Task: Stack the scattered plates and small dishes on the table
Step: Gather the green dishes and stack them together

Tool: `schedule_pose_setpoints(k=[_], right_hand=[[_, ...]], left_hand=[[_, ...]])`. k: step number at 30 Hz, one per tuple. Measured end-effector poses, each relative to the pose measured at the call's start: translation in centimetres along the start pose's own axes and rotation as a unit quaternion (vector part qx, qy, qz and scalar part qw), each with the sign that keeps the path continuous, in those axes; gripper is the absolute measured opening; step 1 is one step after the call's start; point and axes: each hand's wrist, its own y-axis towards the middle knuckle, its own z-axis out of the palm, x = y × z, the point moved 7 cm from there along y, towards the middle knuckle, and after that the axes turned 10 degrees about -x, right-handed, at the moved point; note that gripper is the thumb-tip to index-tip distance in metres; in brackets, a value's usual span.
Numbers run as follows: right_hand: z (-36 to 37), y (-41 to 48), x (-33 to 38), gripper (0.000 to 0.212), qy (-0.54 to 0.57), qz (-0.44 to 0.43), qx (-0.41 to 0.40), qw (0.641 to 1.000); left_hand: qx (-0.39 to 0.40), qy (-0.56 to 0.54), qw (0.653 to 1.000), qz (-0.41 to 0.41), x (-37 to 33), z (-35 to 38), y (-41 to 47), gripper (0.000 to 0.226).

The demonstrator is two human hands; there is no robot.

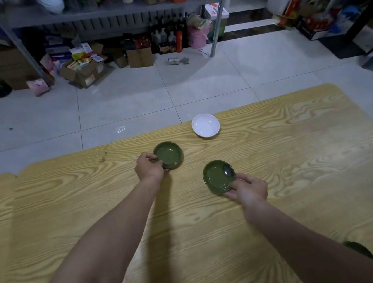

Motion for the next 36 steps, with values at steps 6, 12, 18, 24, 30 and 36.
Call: schedule_pose_setpoints(k=[6, 12, 18, 24, 30, 36], right_hand=[[0.1, -0.2, 0.5, 0.031, -0.002, -0.012, 0.017, 1.0], [-0.5, -1.8, 1.0, 0.033, -0.026, -0.042, 0.049, 0.998], [-2.8, -5.0, -0.7, 0.036, -0.065, -0.051, 0.087, 0.993], [-5.7, -6.8, -3.7, 0.035, -0.077, -0.059, 0.096, 0.991], [-7.6, -8.7, -7.0, 0.038, -0.092, -0.054, 0.102, 0.989], [-8.1, -10.3, -9.2, 0.038, -0.112, -0.048, 0.121, 0.985]], left_hand=[[-0.014, -0.02, 1.0, -0.008, 0.6, -1.6, -1.2, 0.032], [-0.021, -0.021, 1.0, -0.004, 2.3, -6.0, -5.5, 0.035], [-0.017, -0.011, 1.0, -0.001, 7.0, -10.0, -11.8, 0.037], [0.001, -0.025, 0.999, -0.025, 12.0, -11.8, -15.8, 0.038], [0.026, -0.026, 0.999, -0.04, 15.1, -13.4, -17.9, 0.04], [0.042, -0.037, 0.997, -0.051, 16.8, -13.8, -18.8, 0.04]])
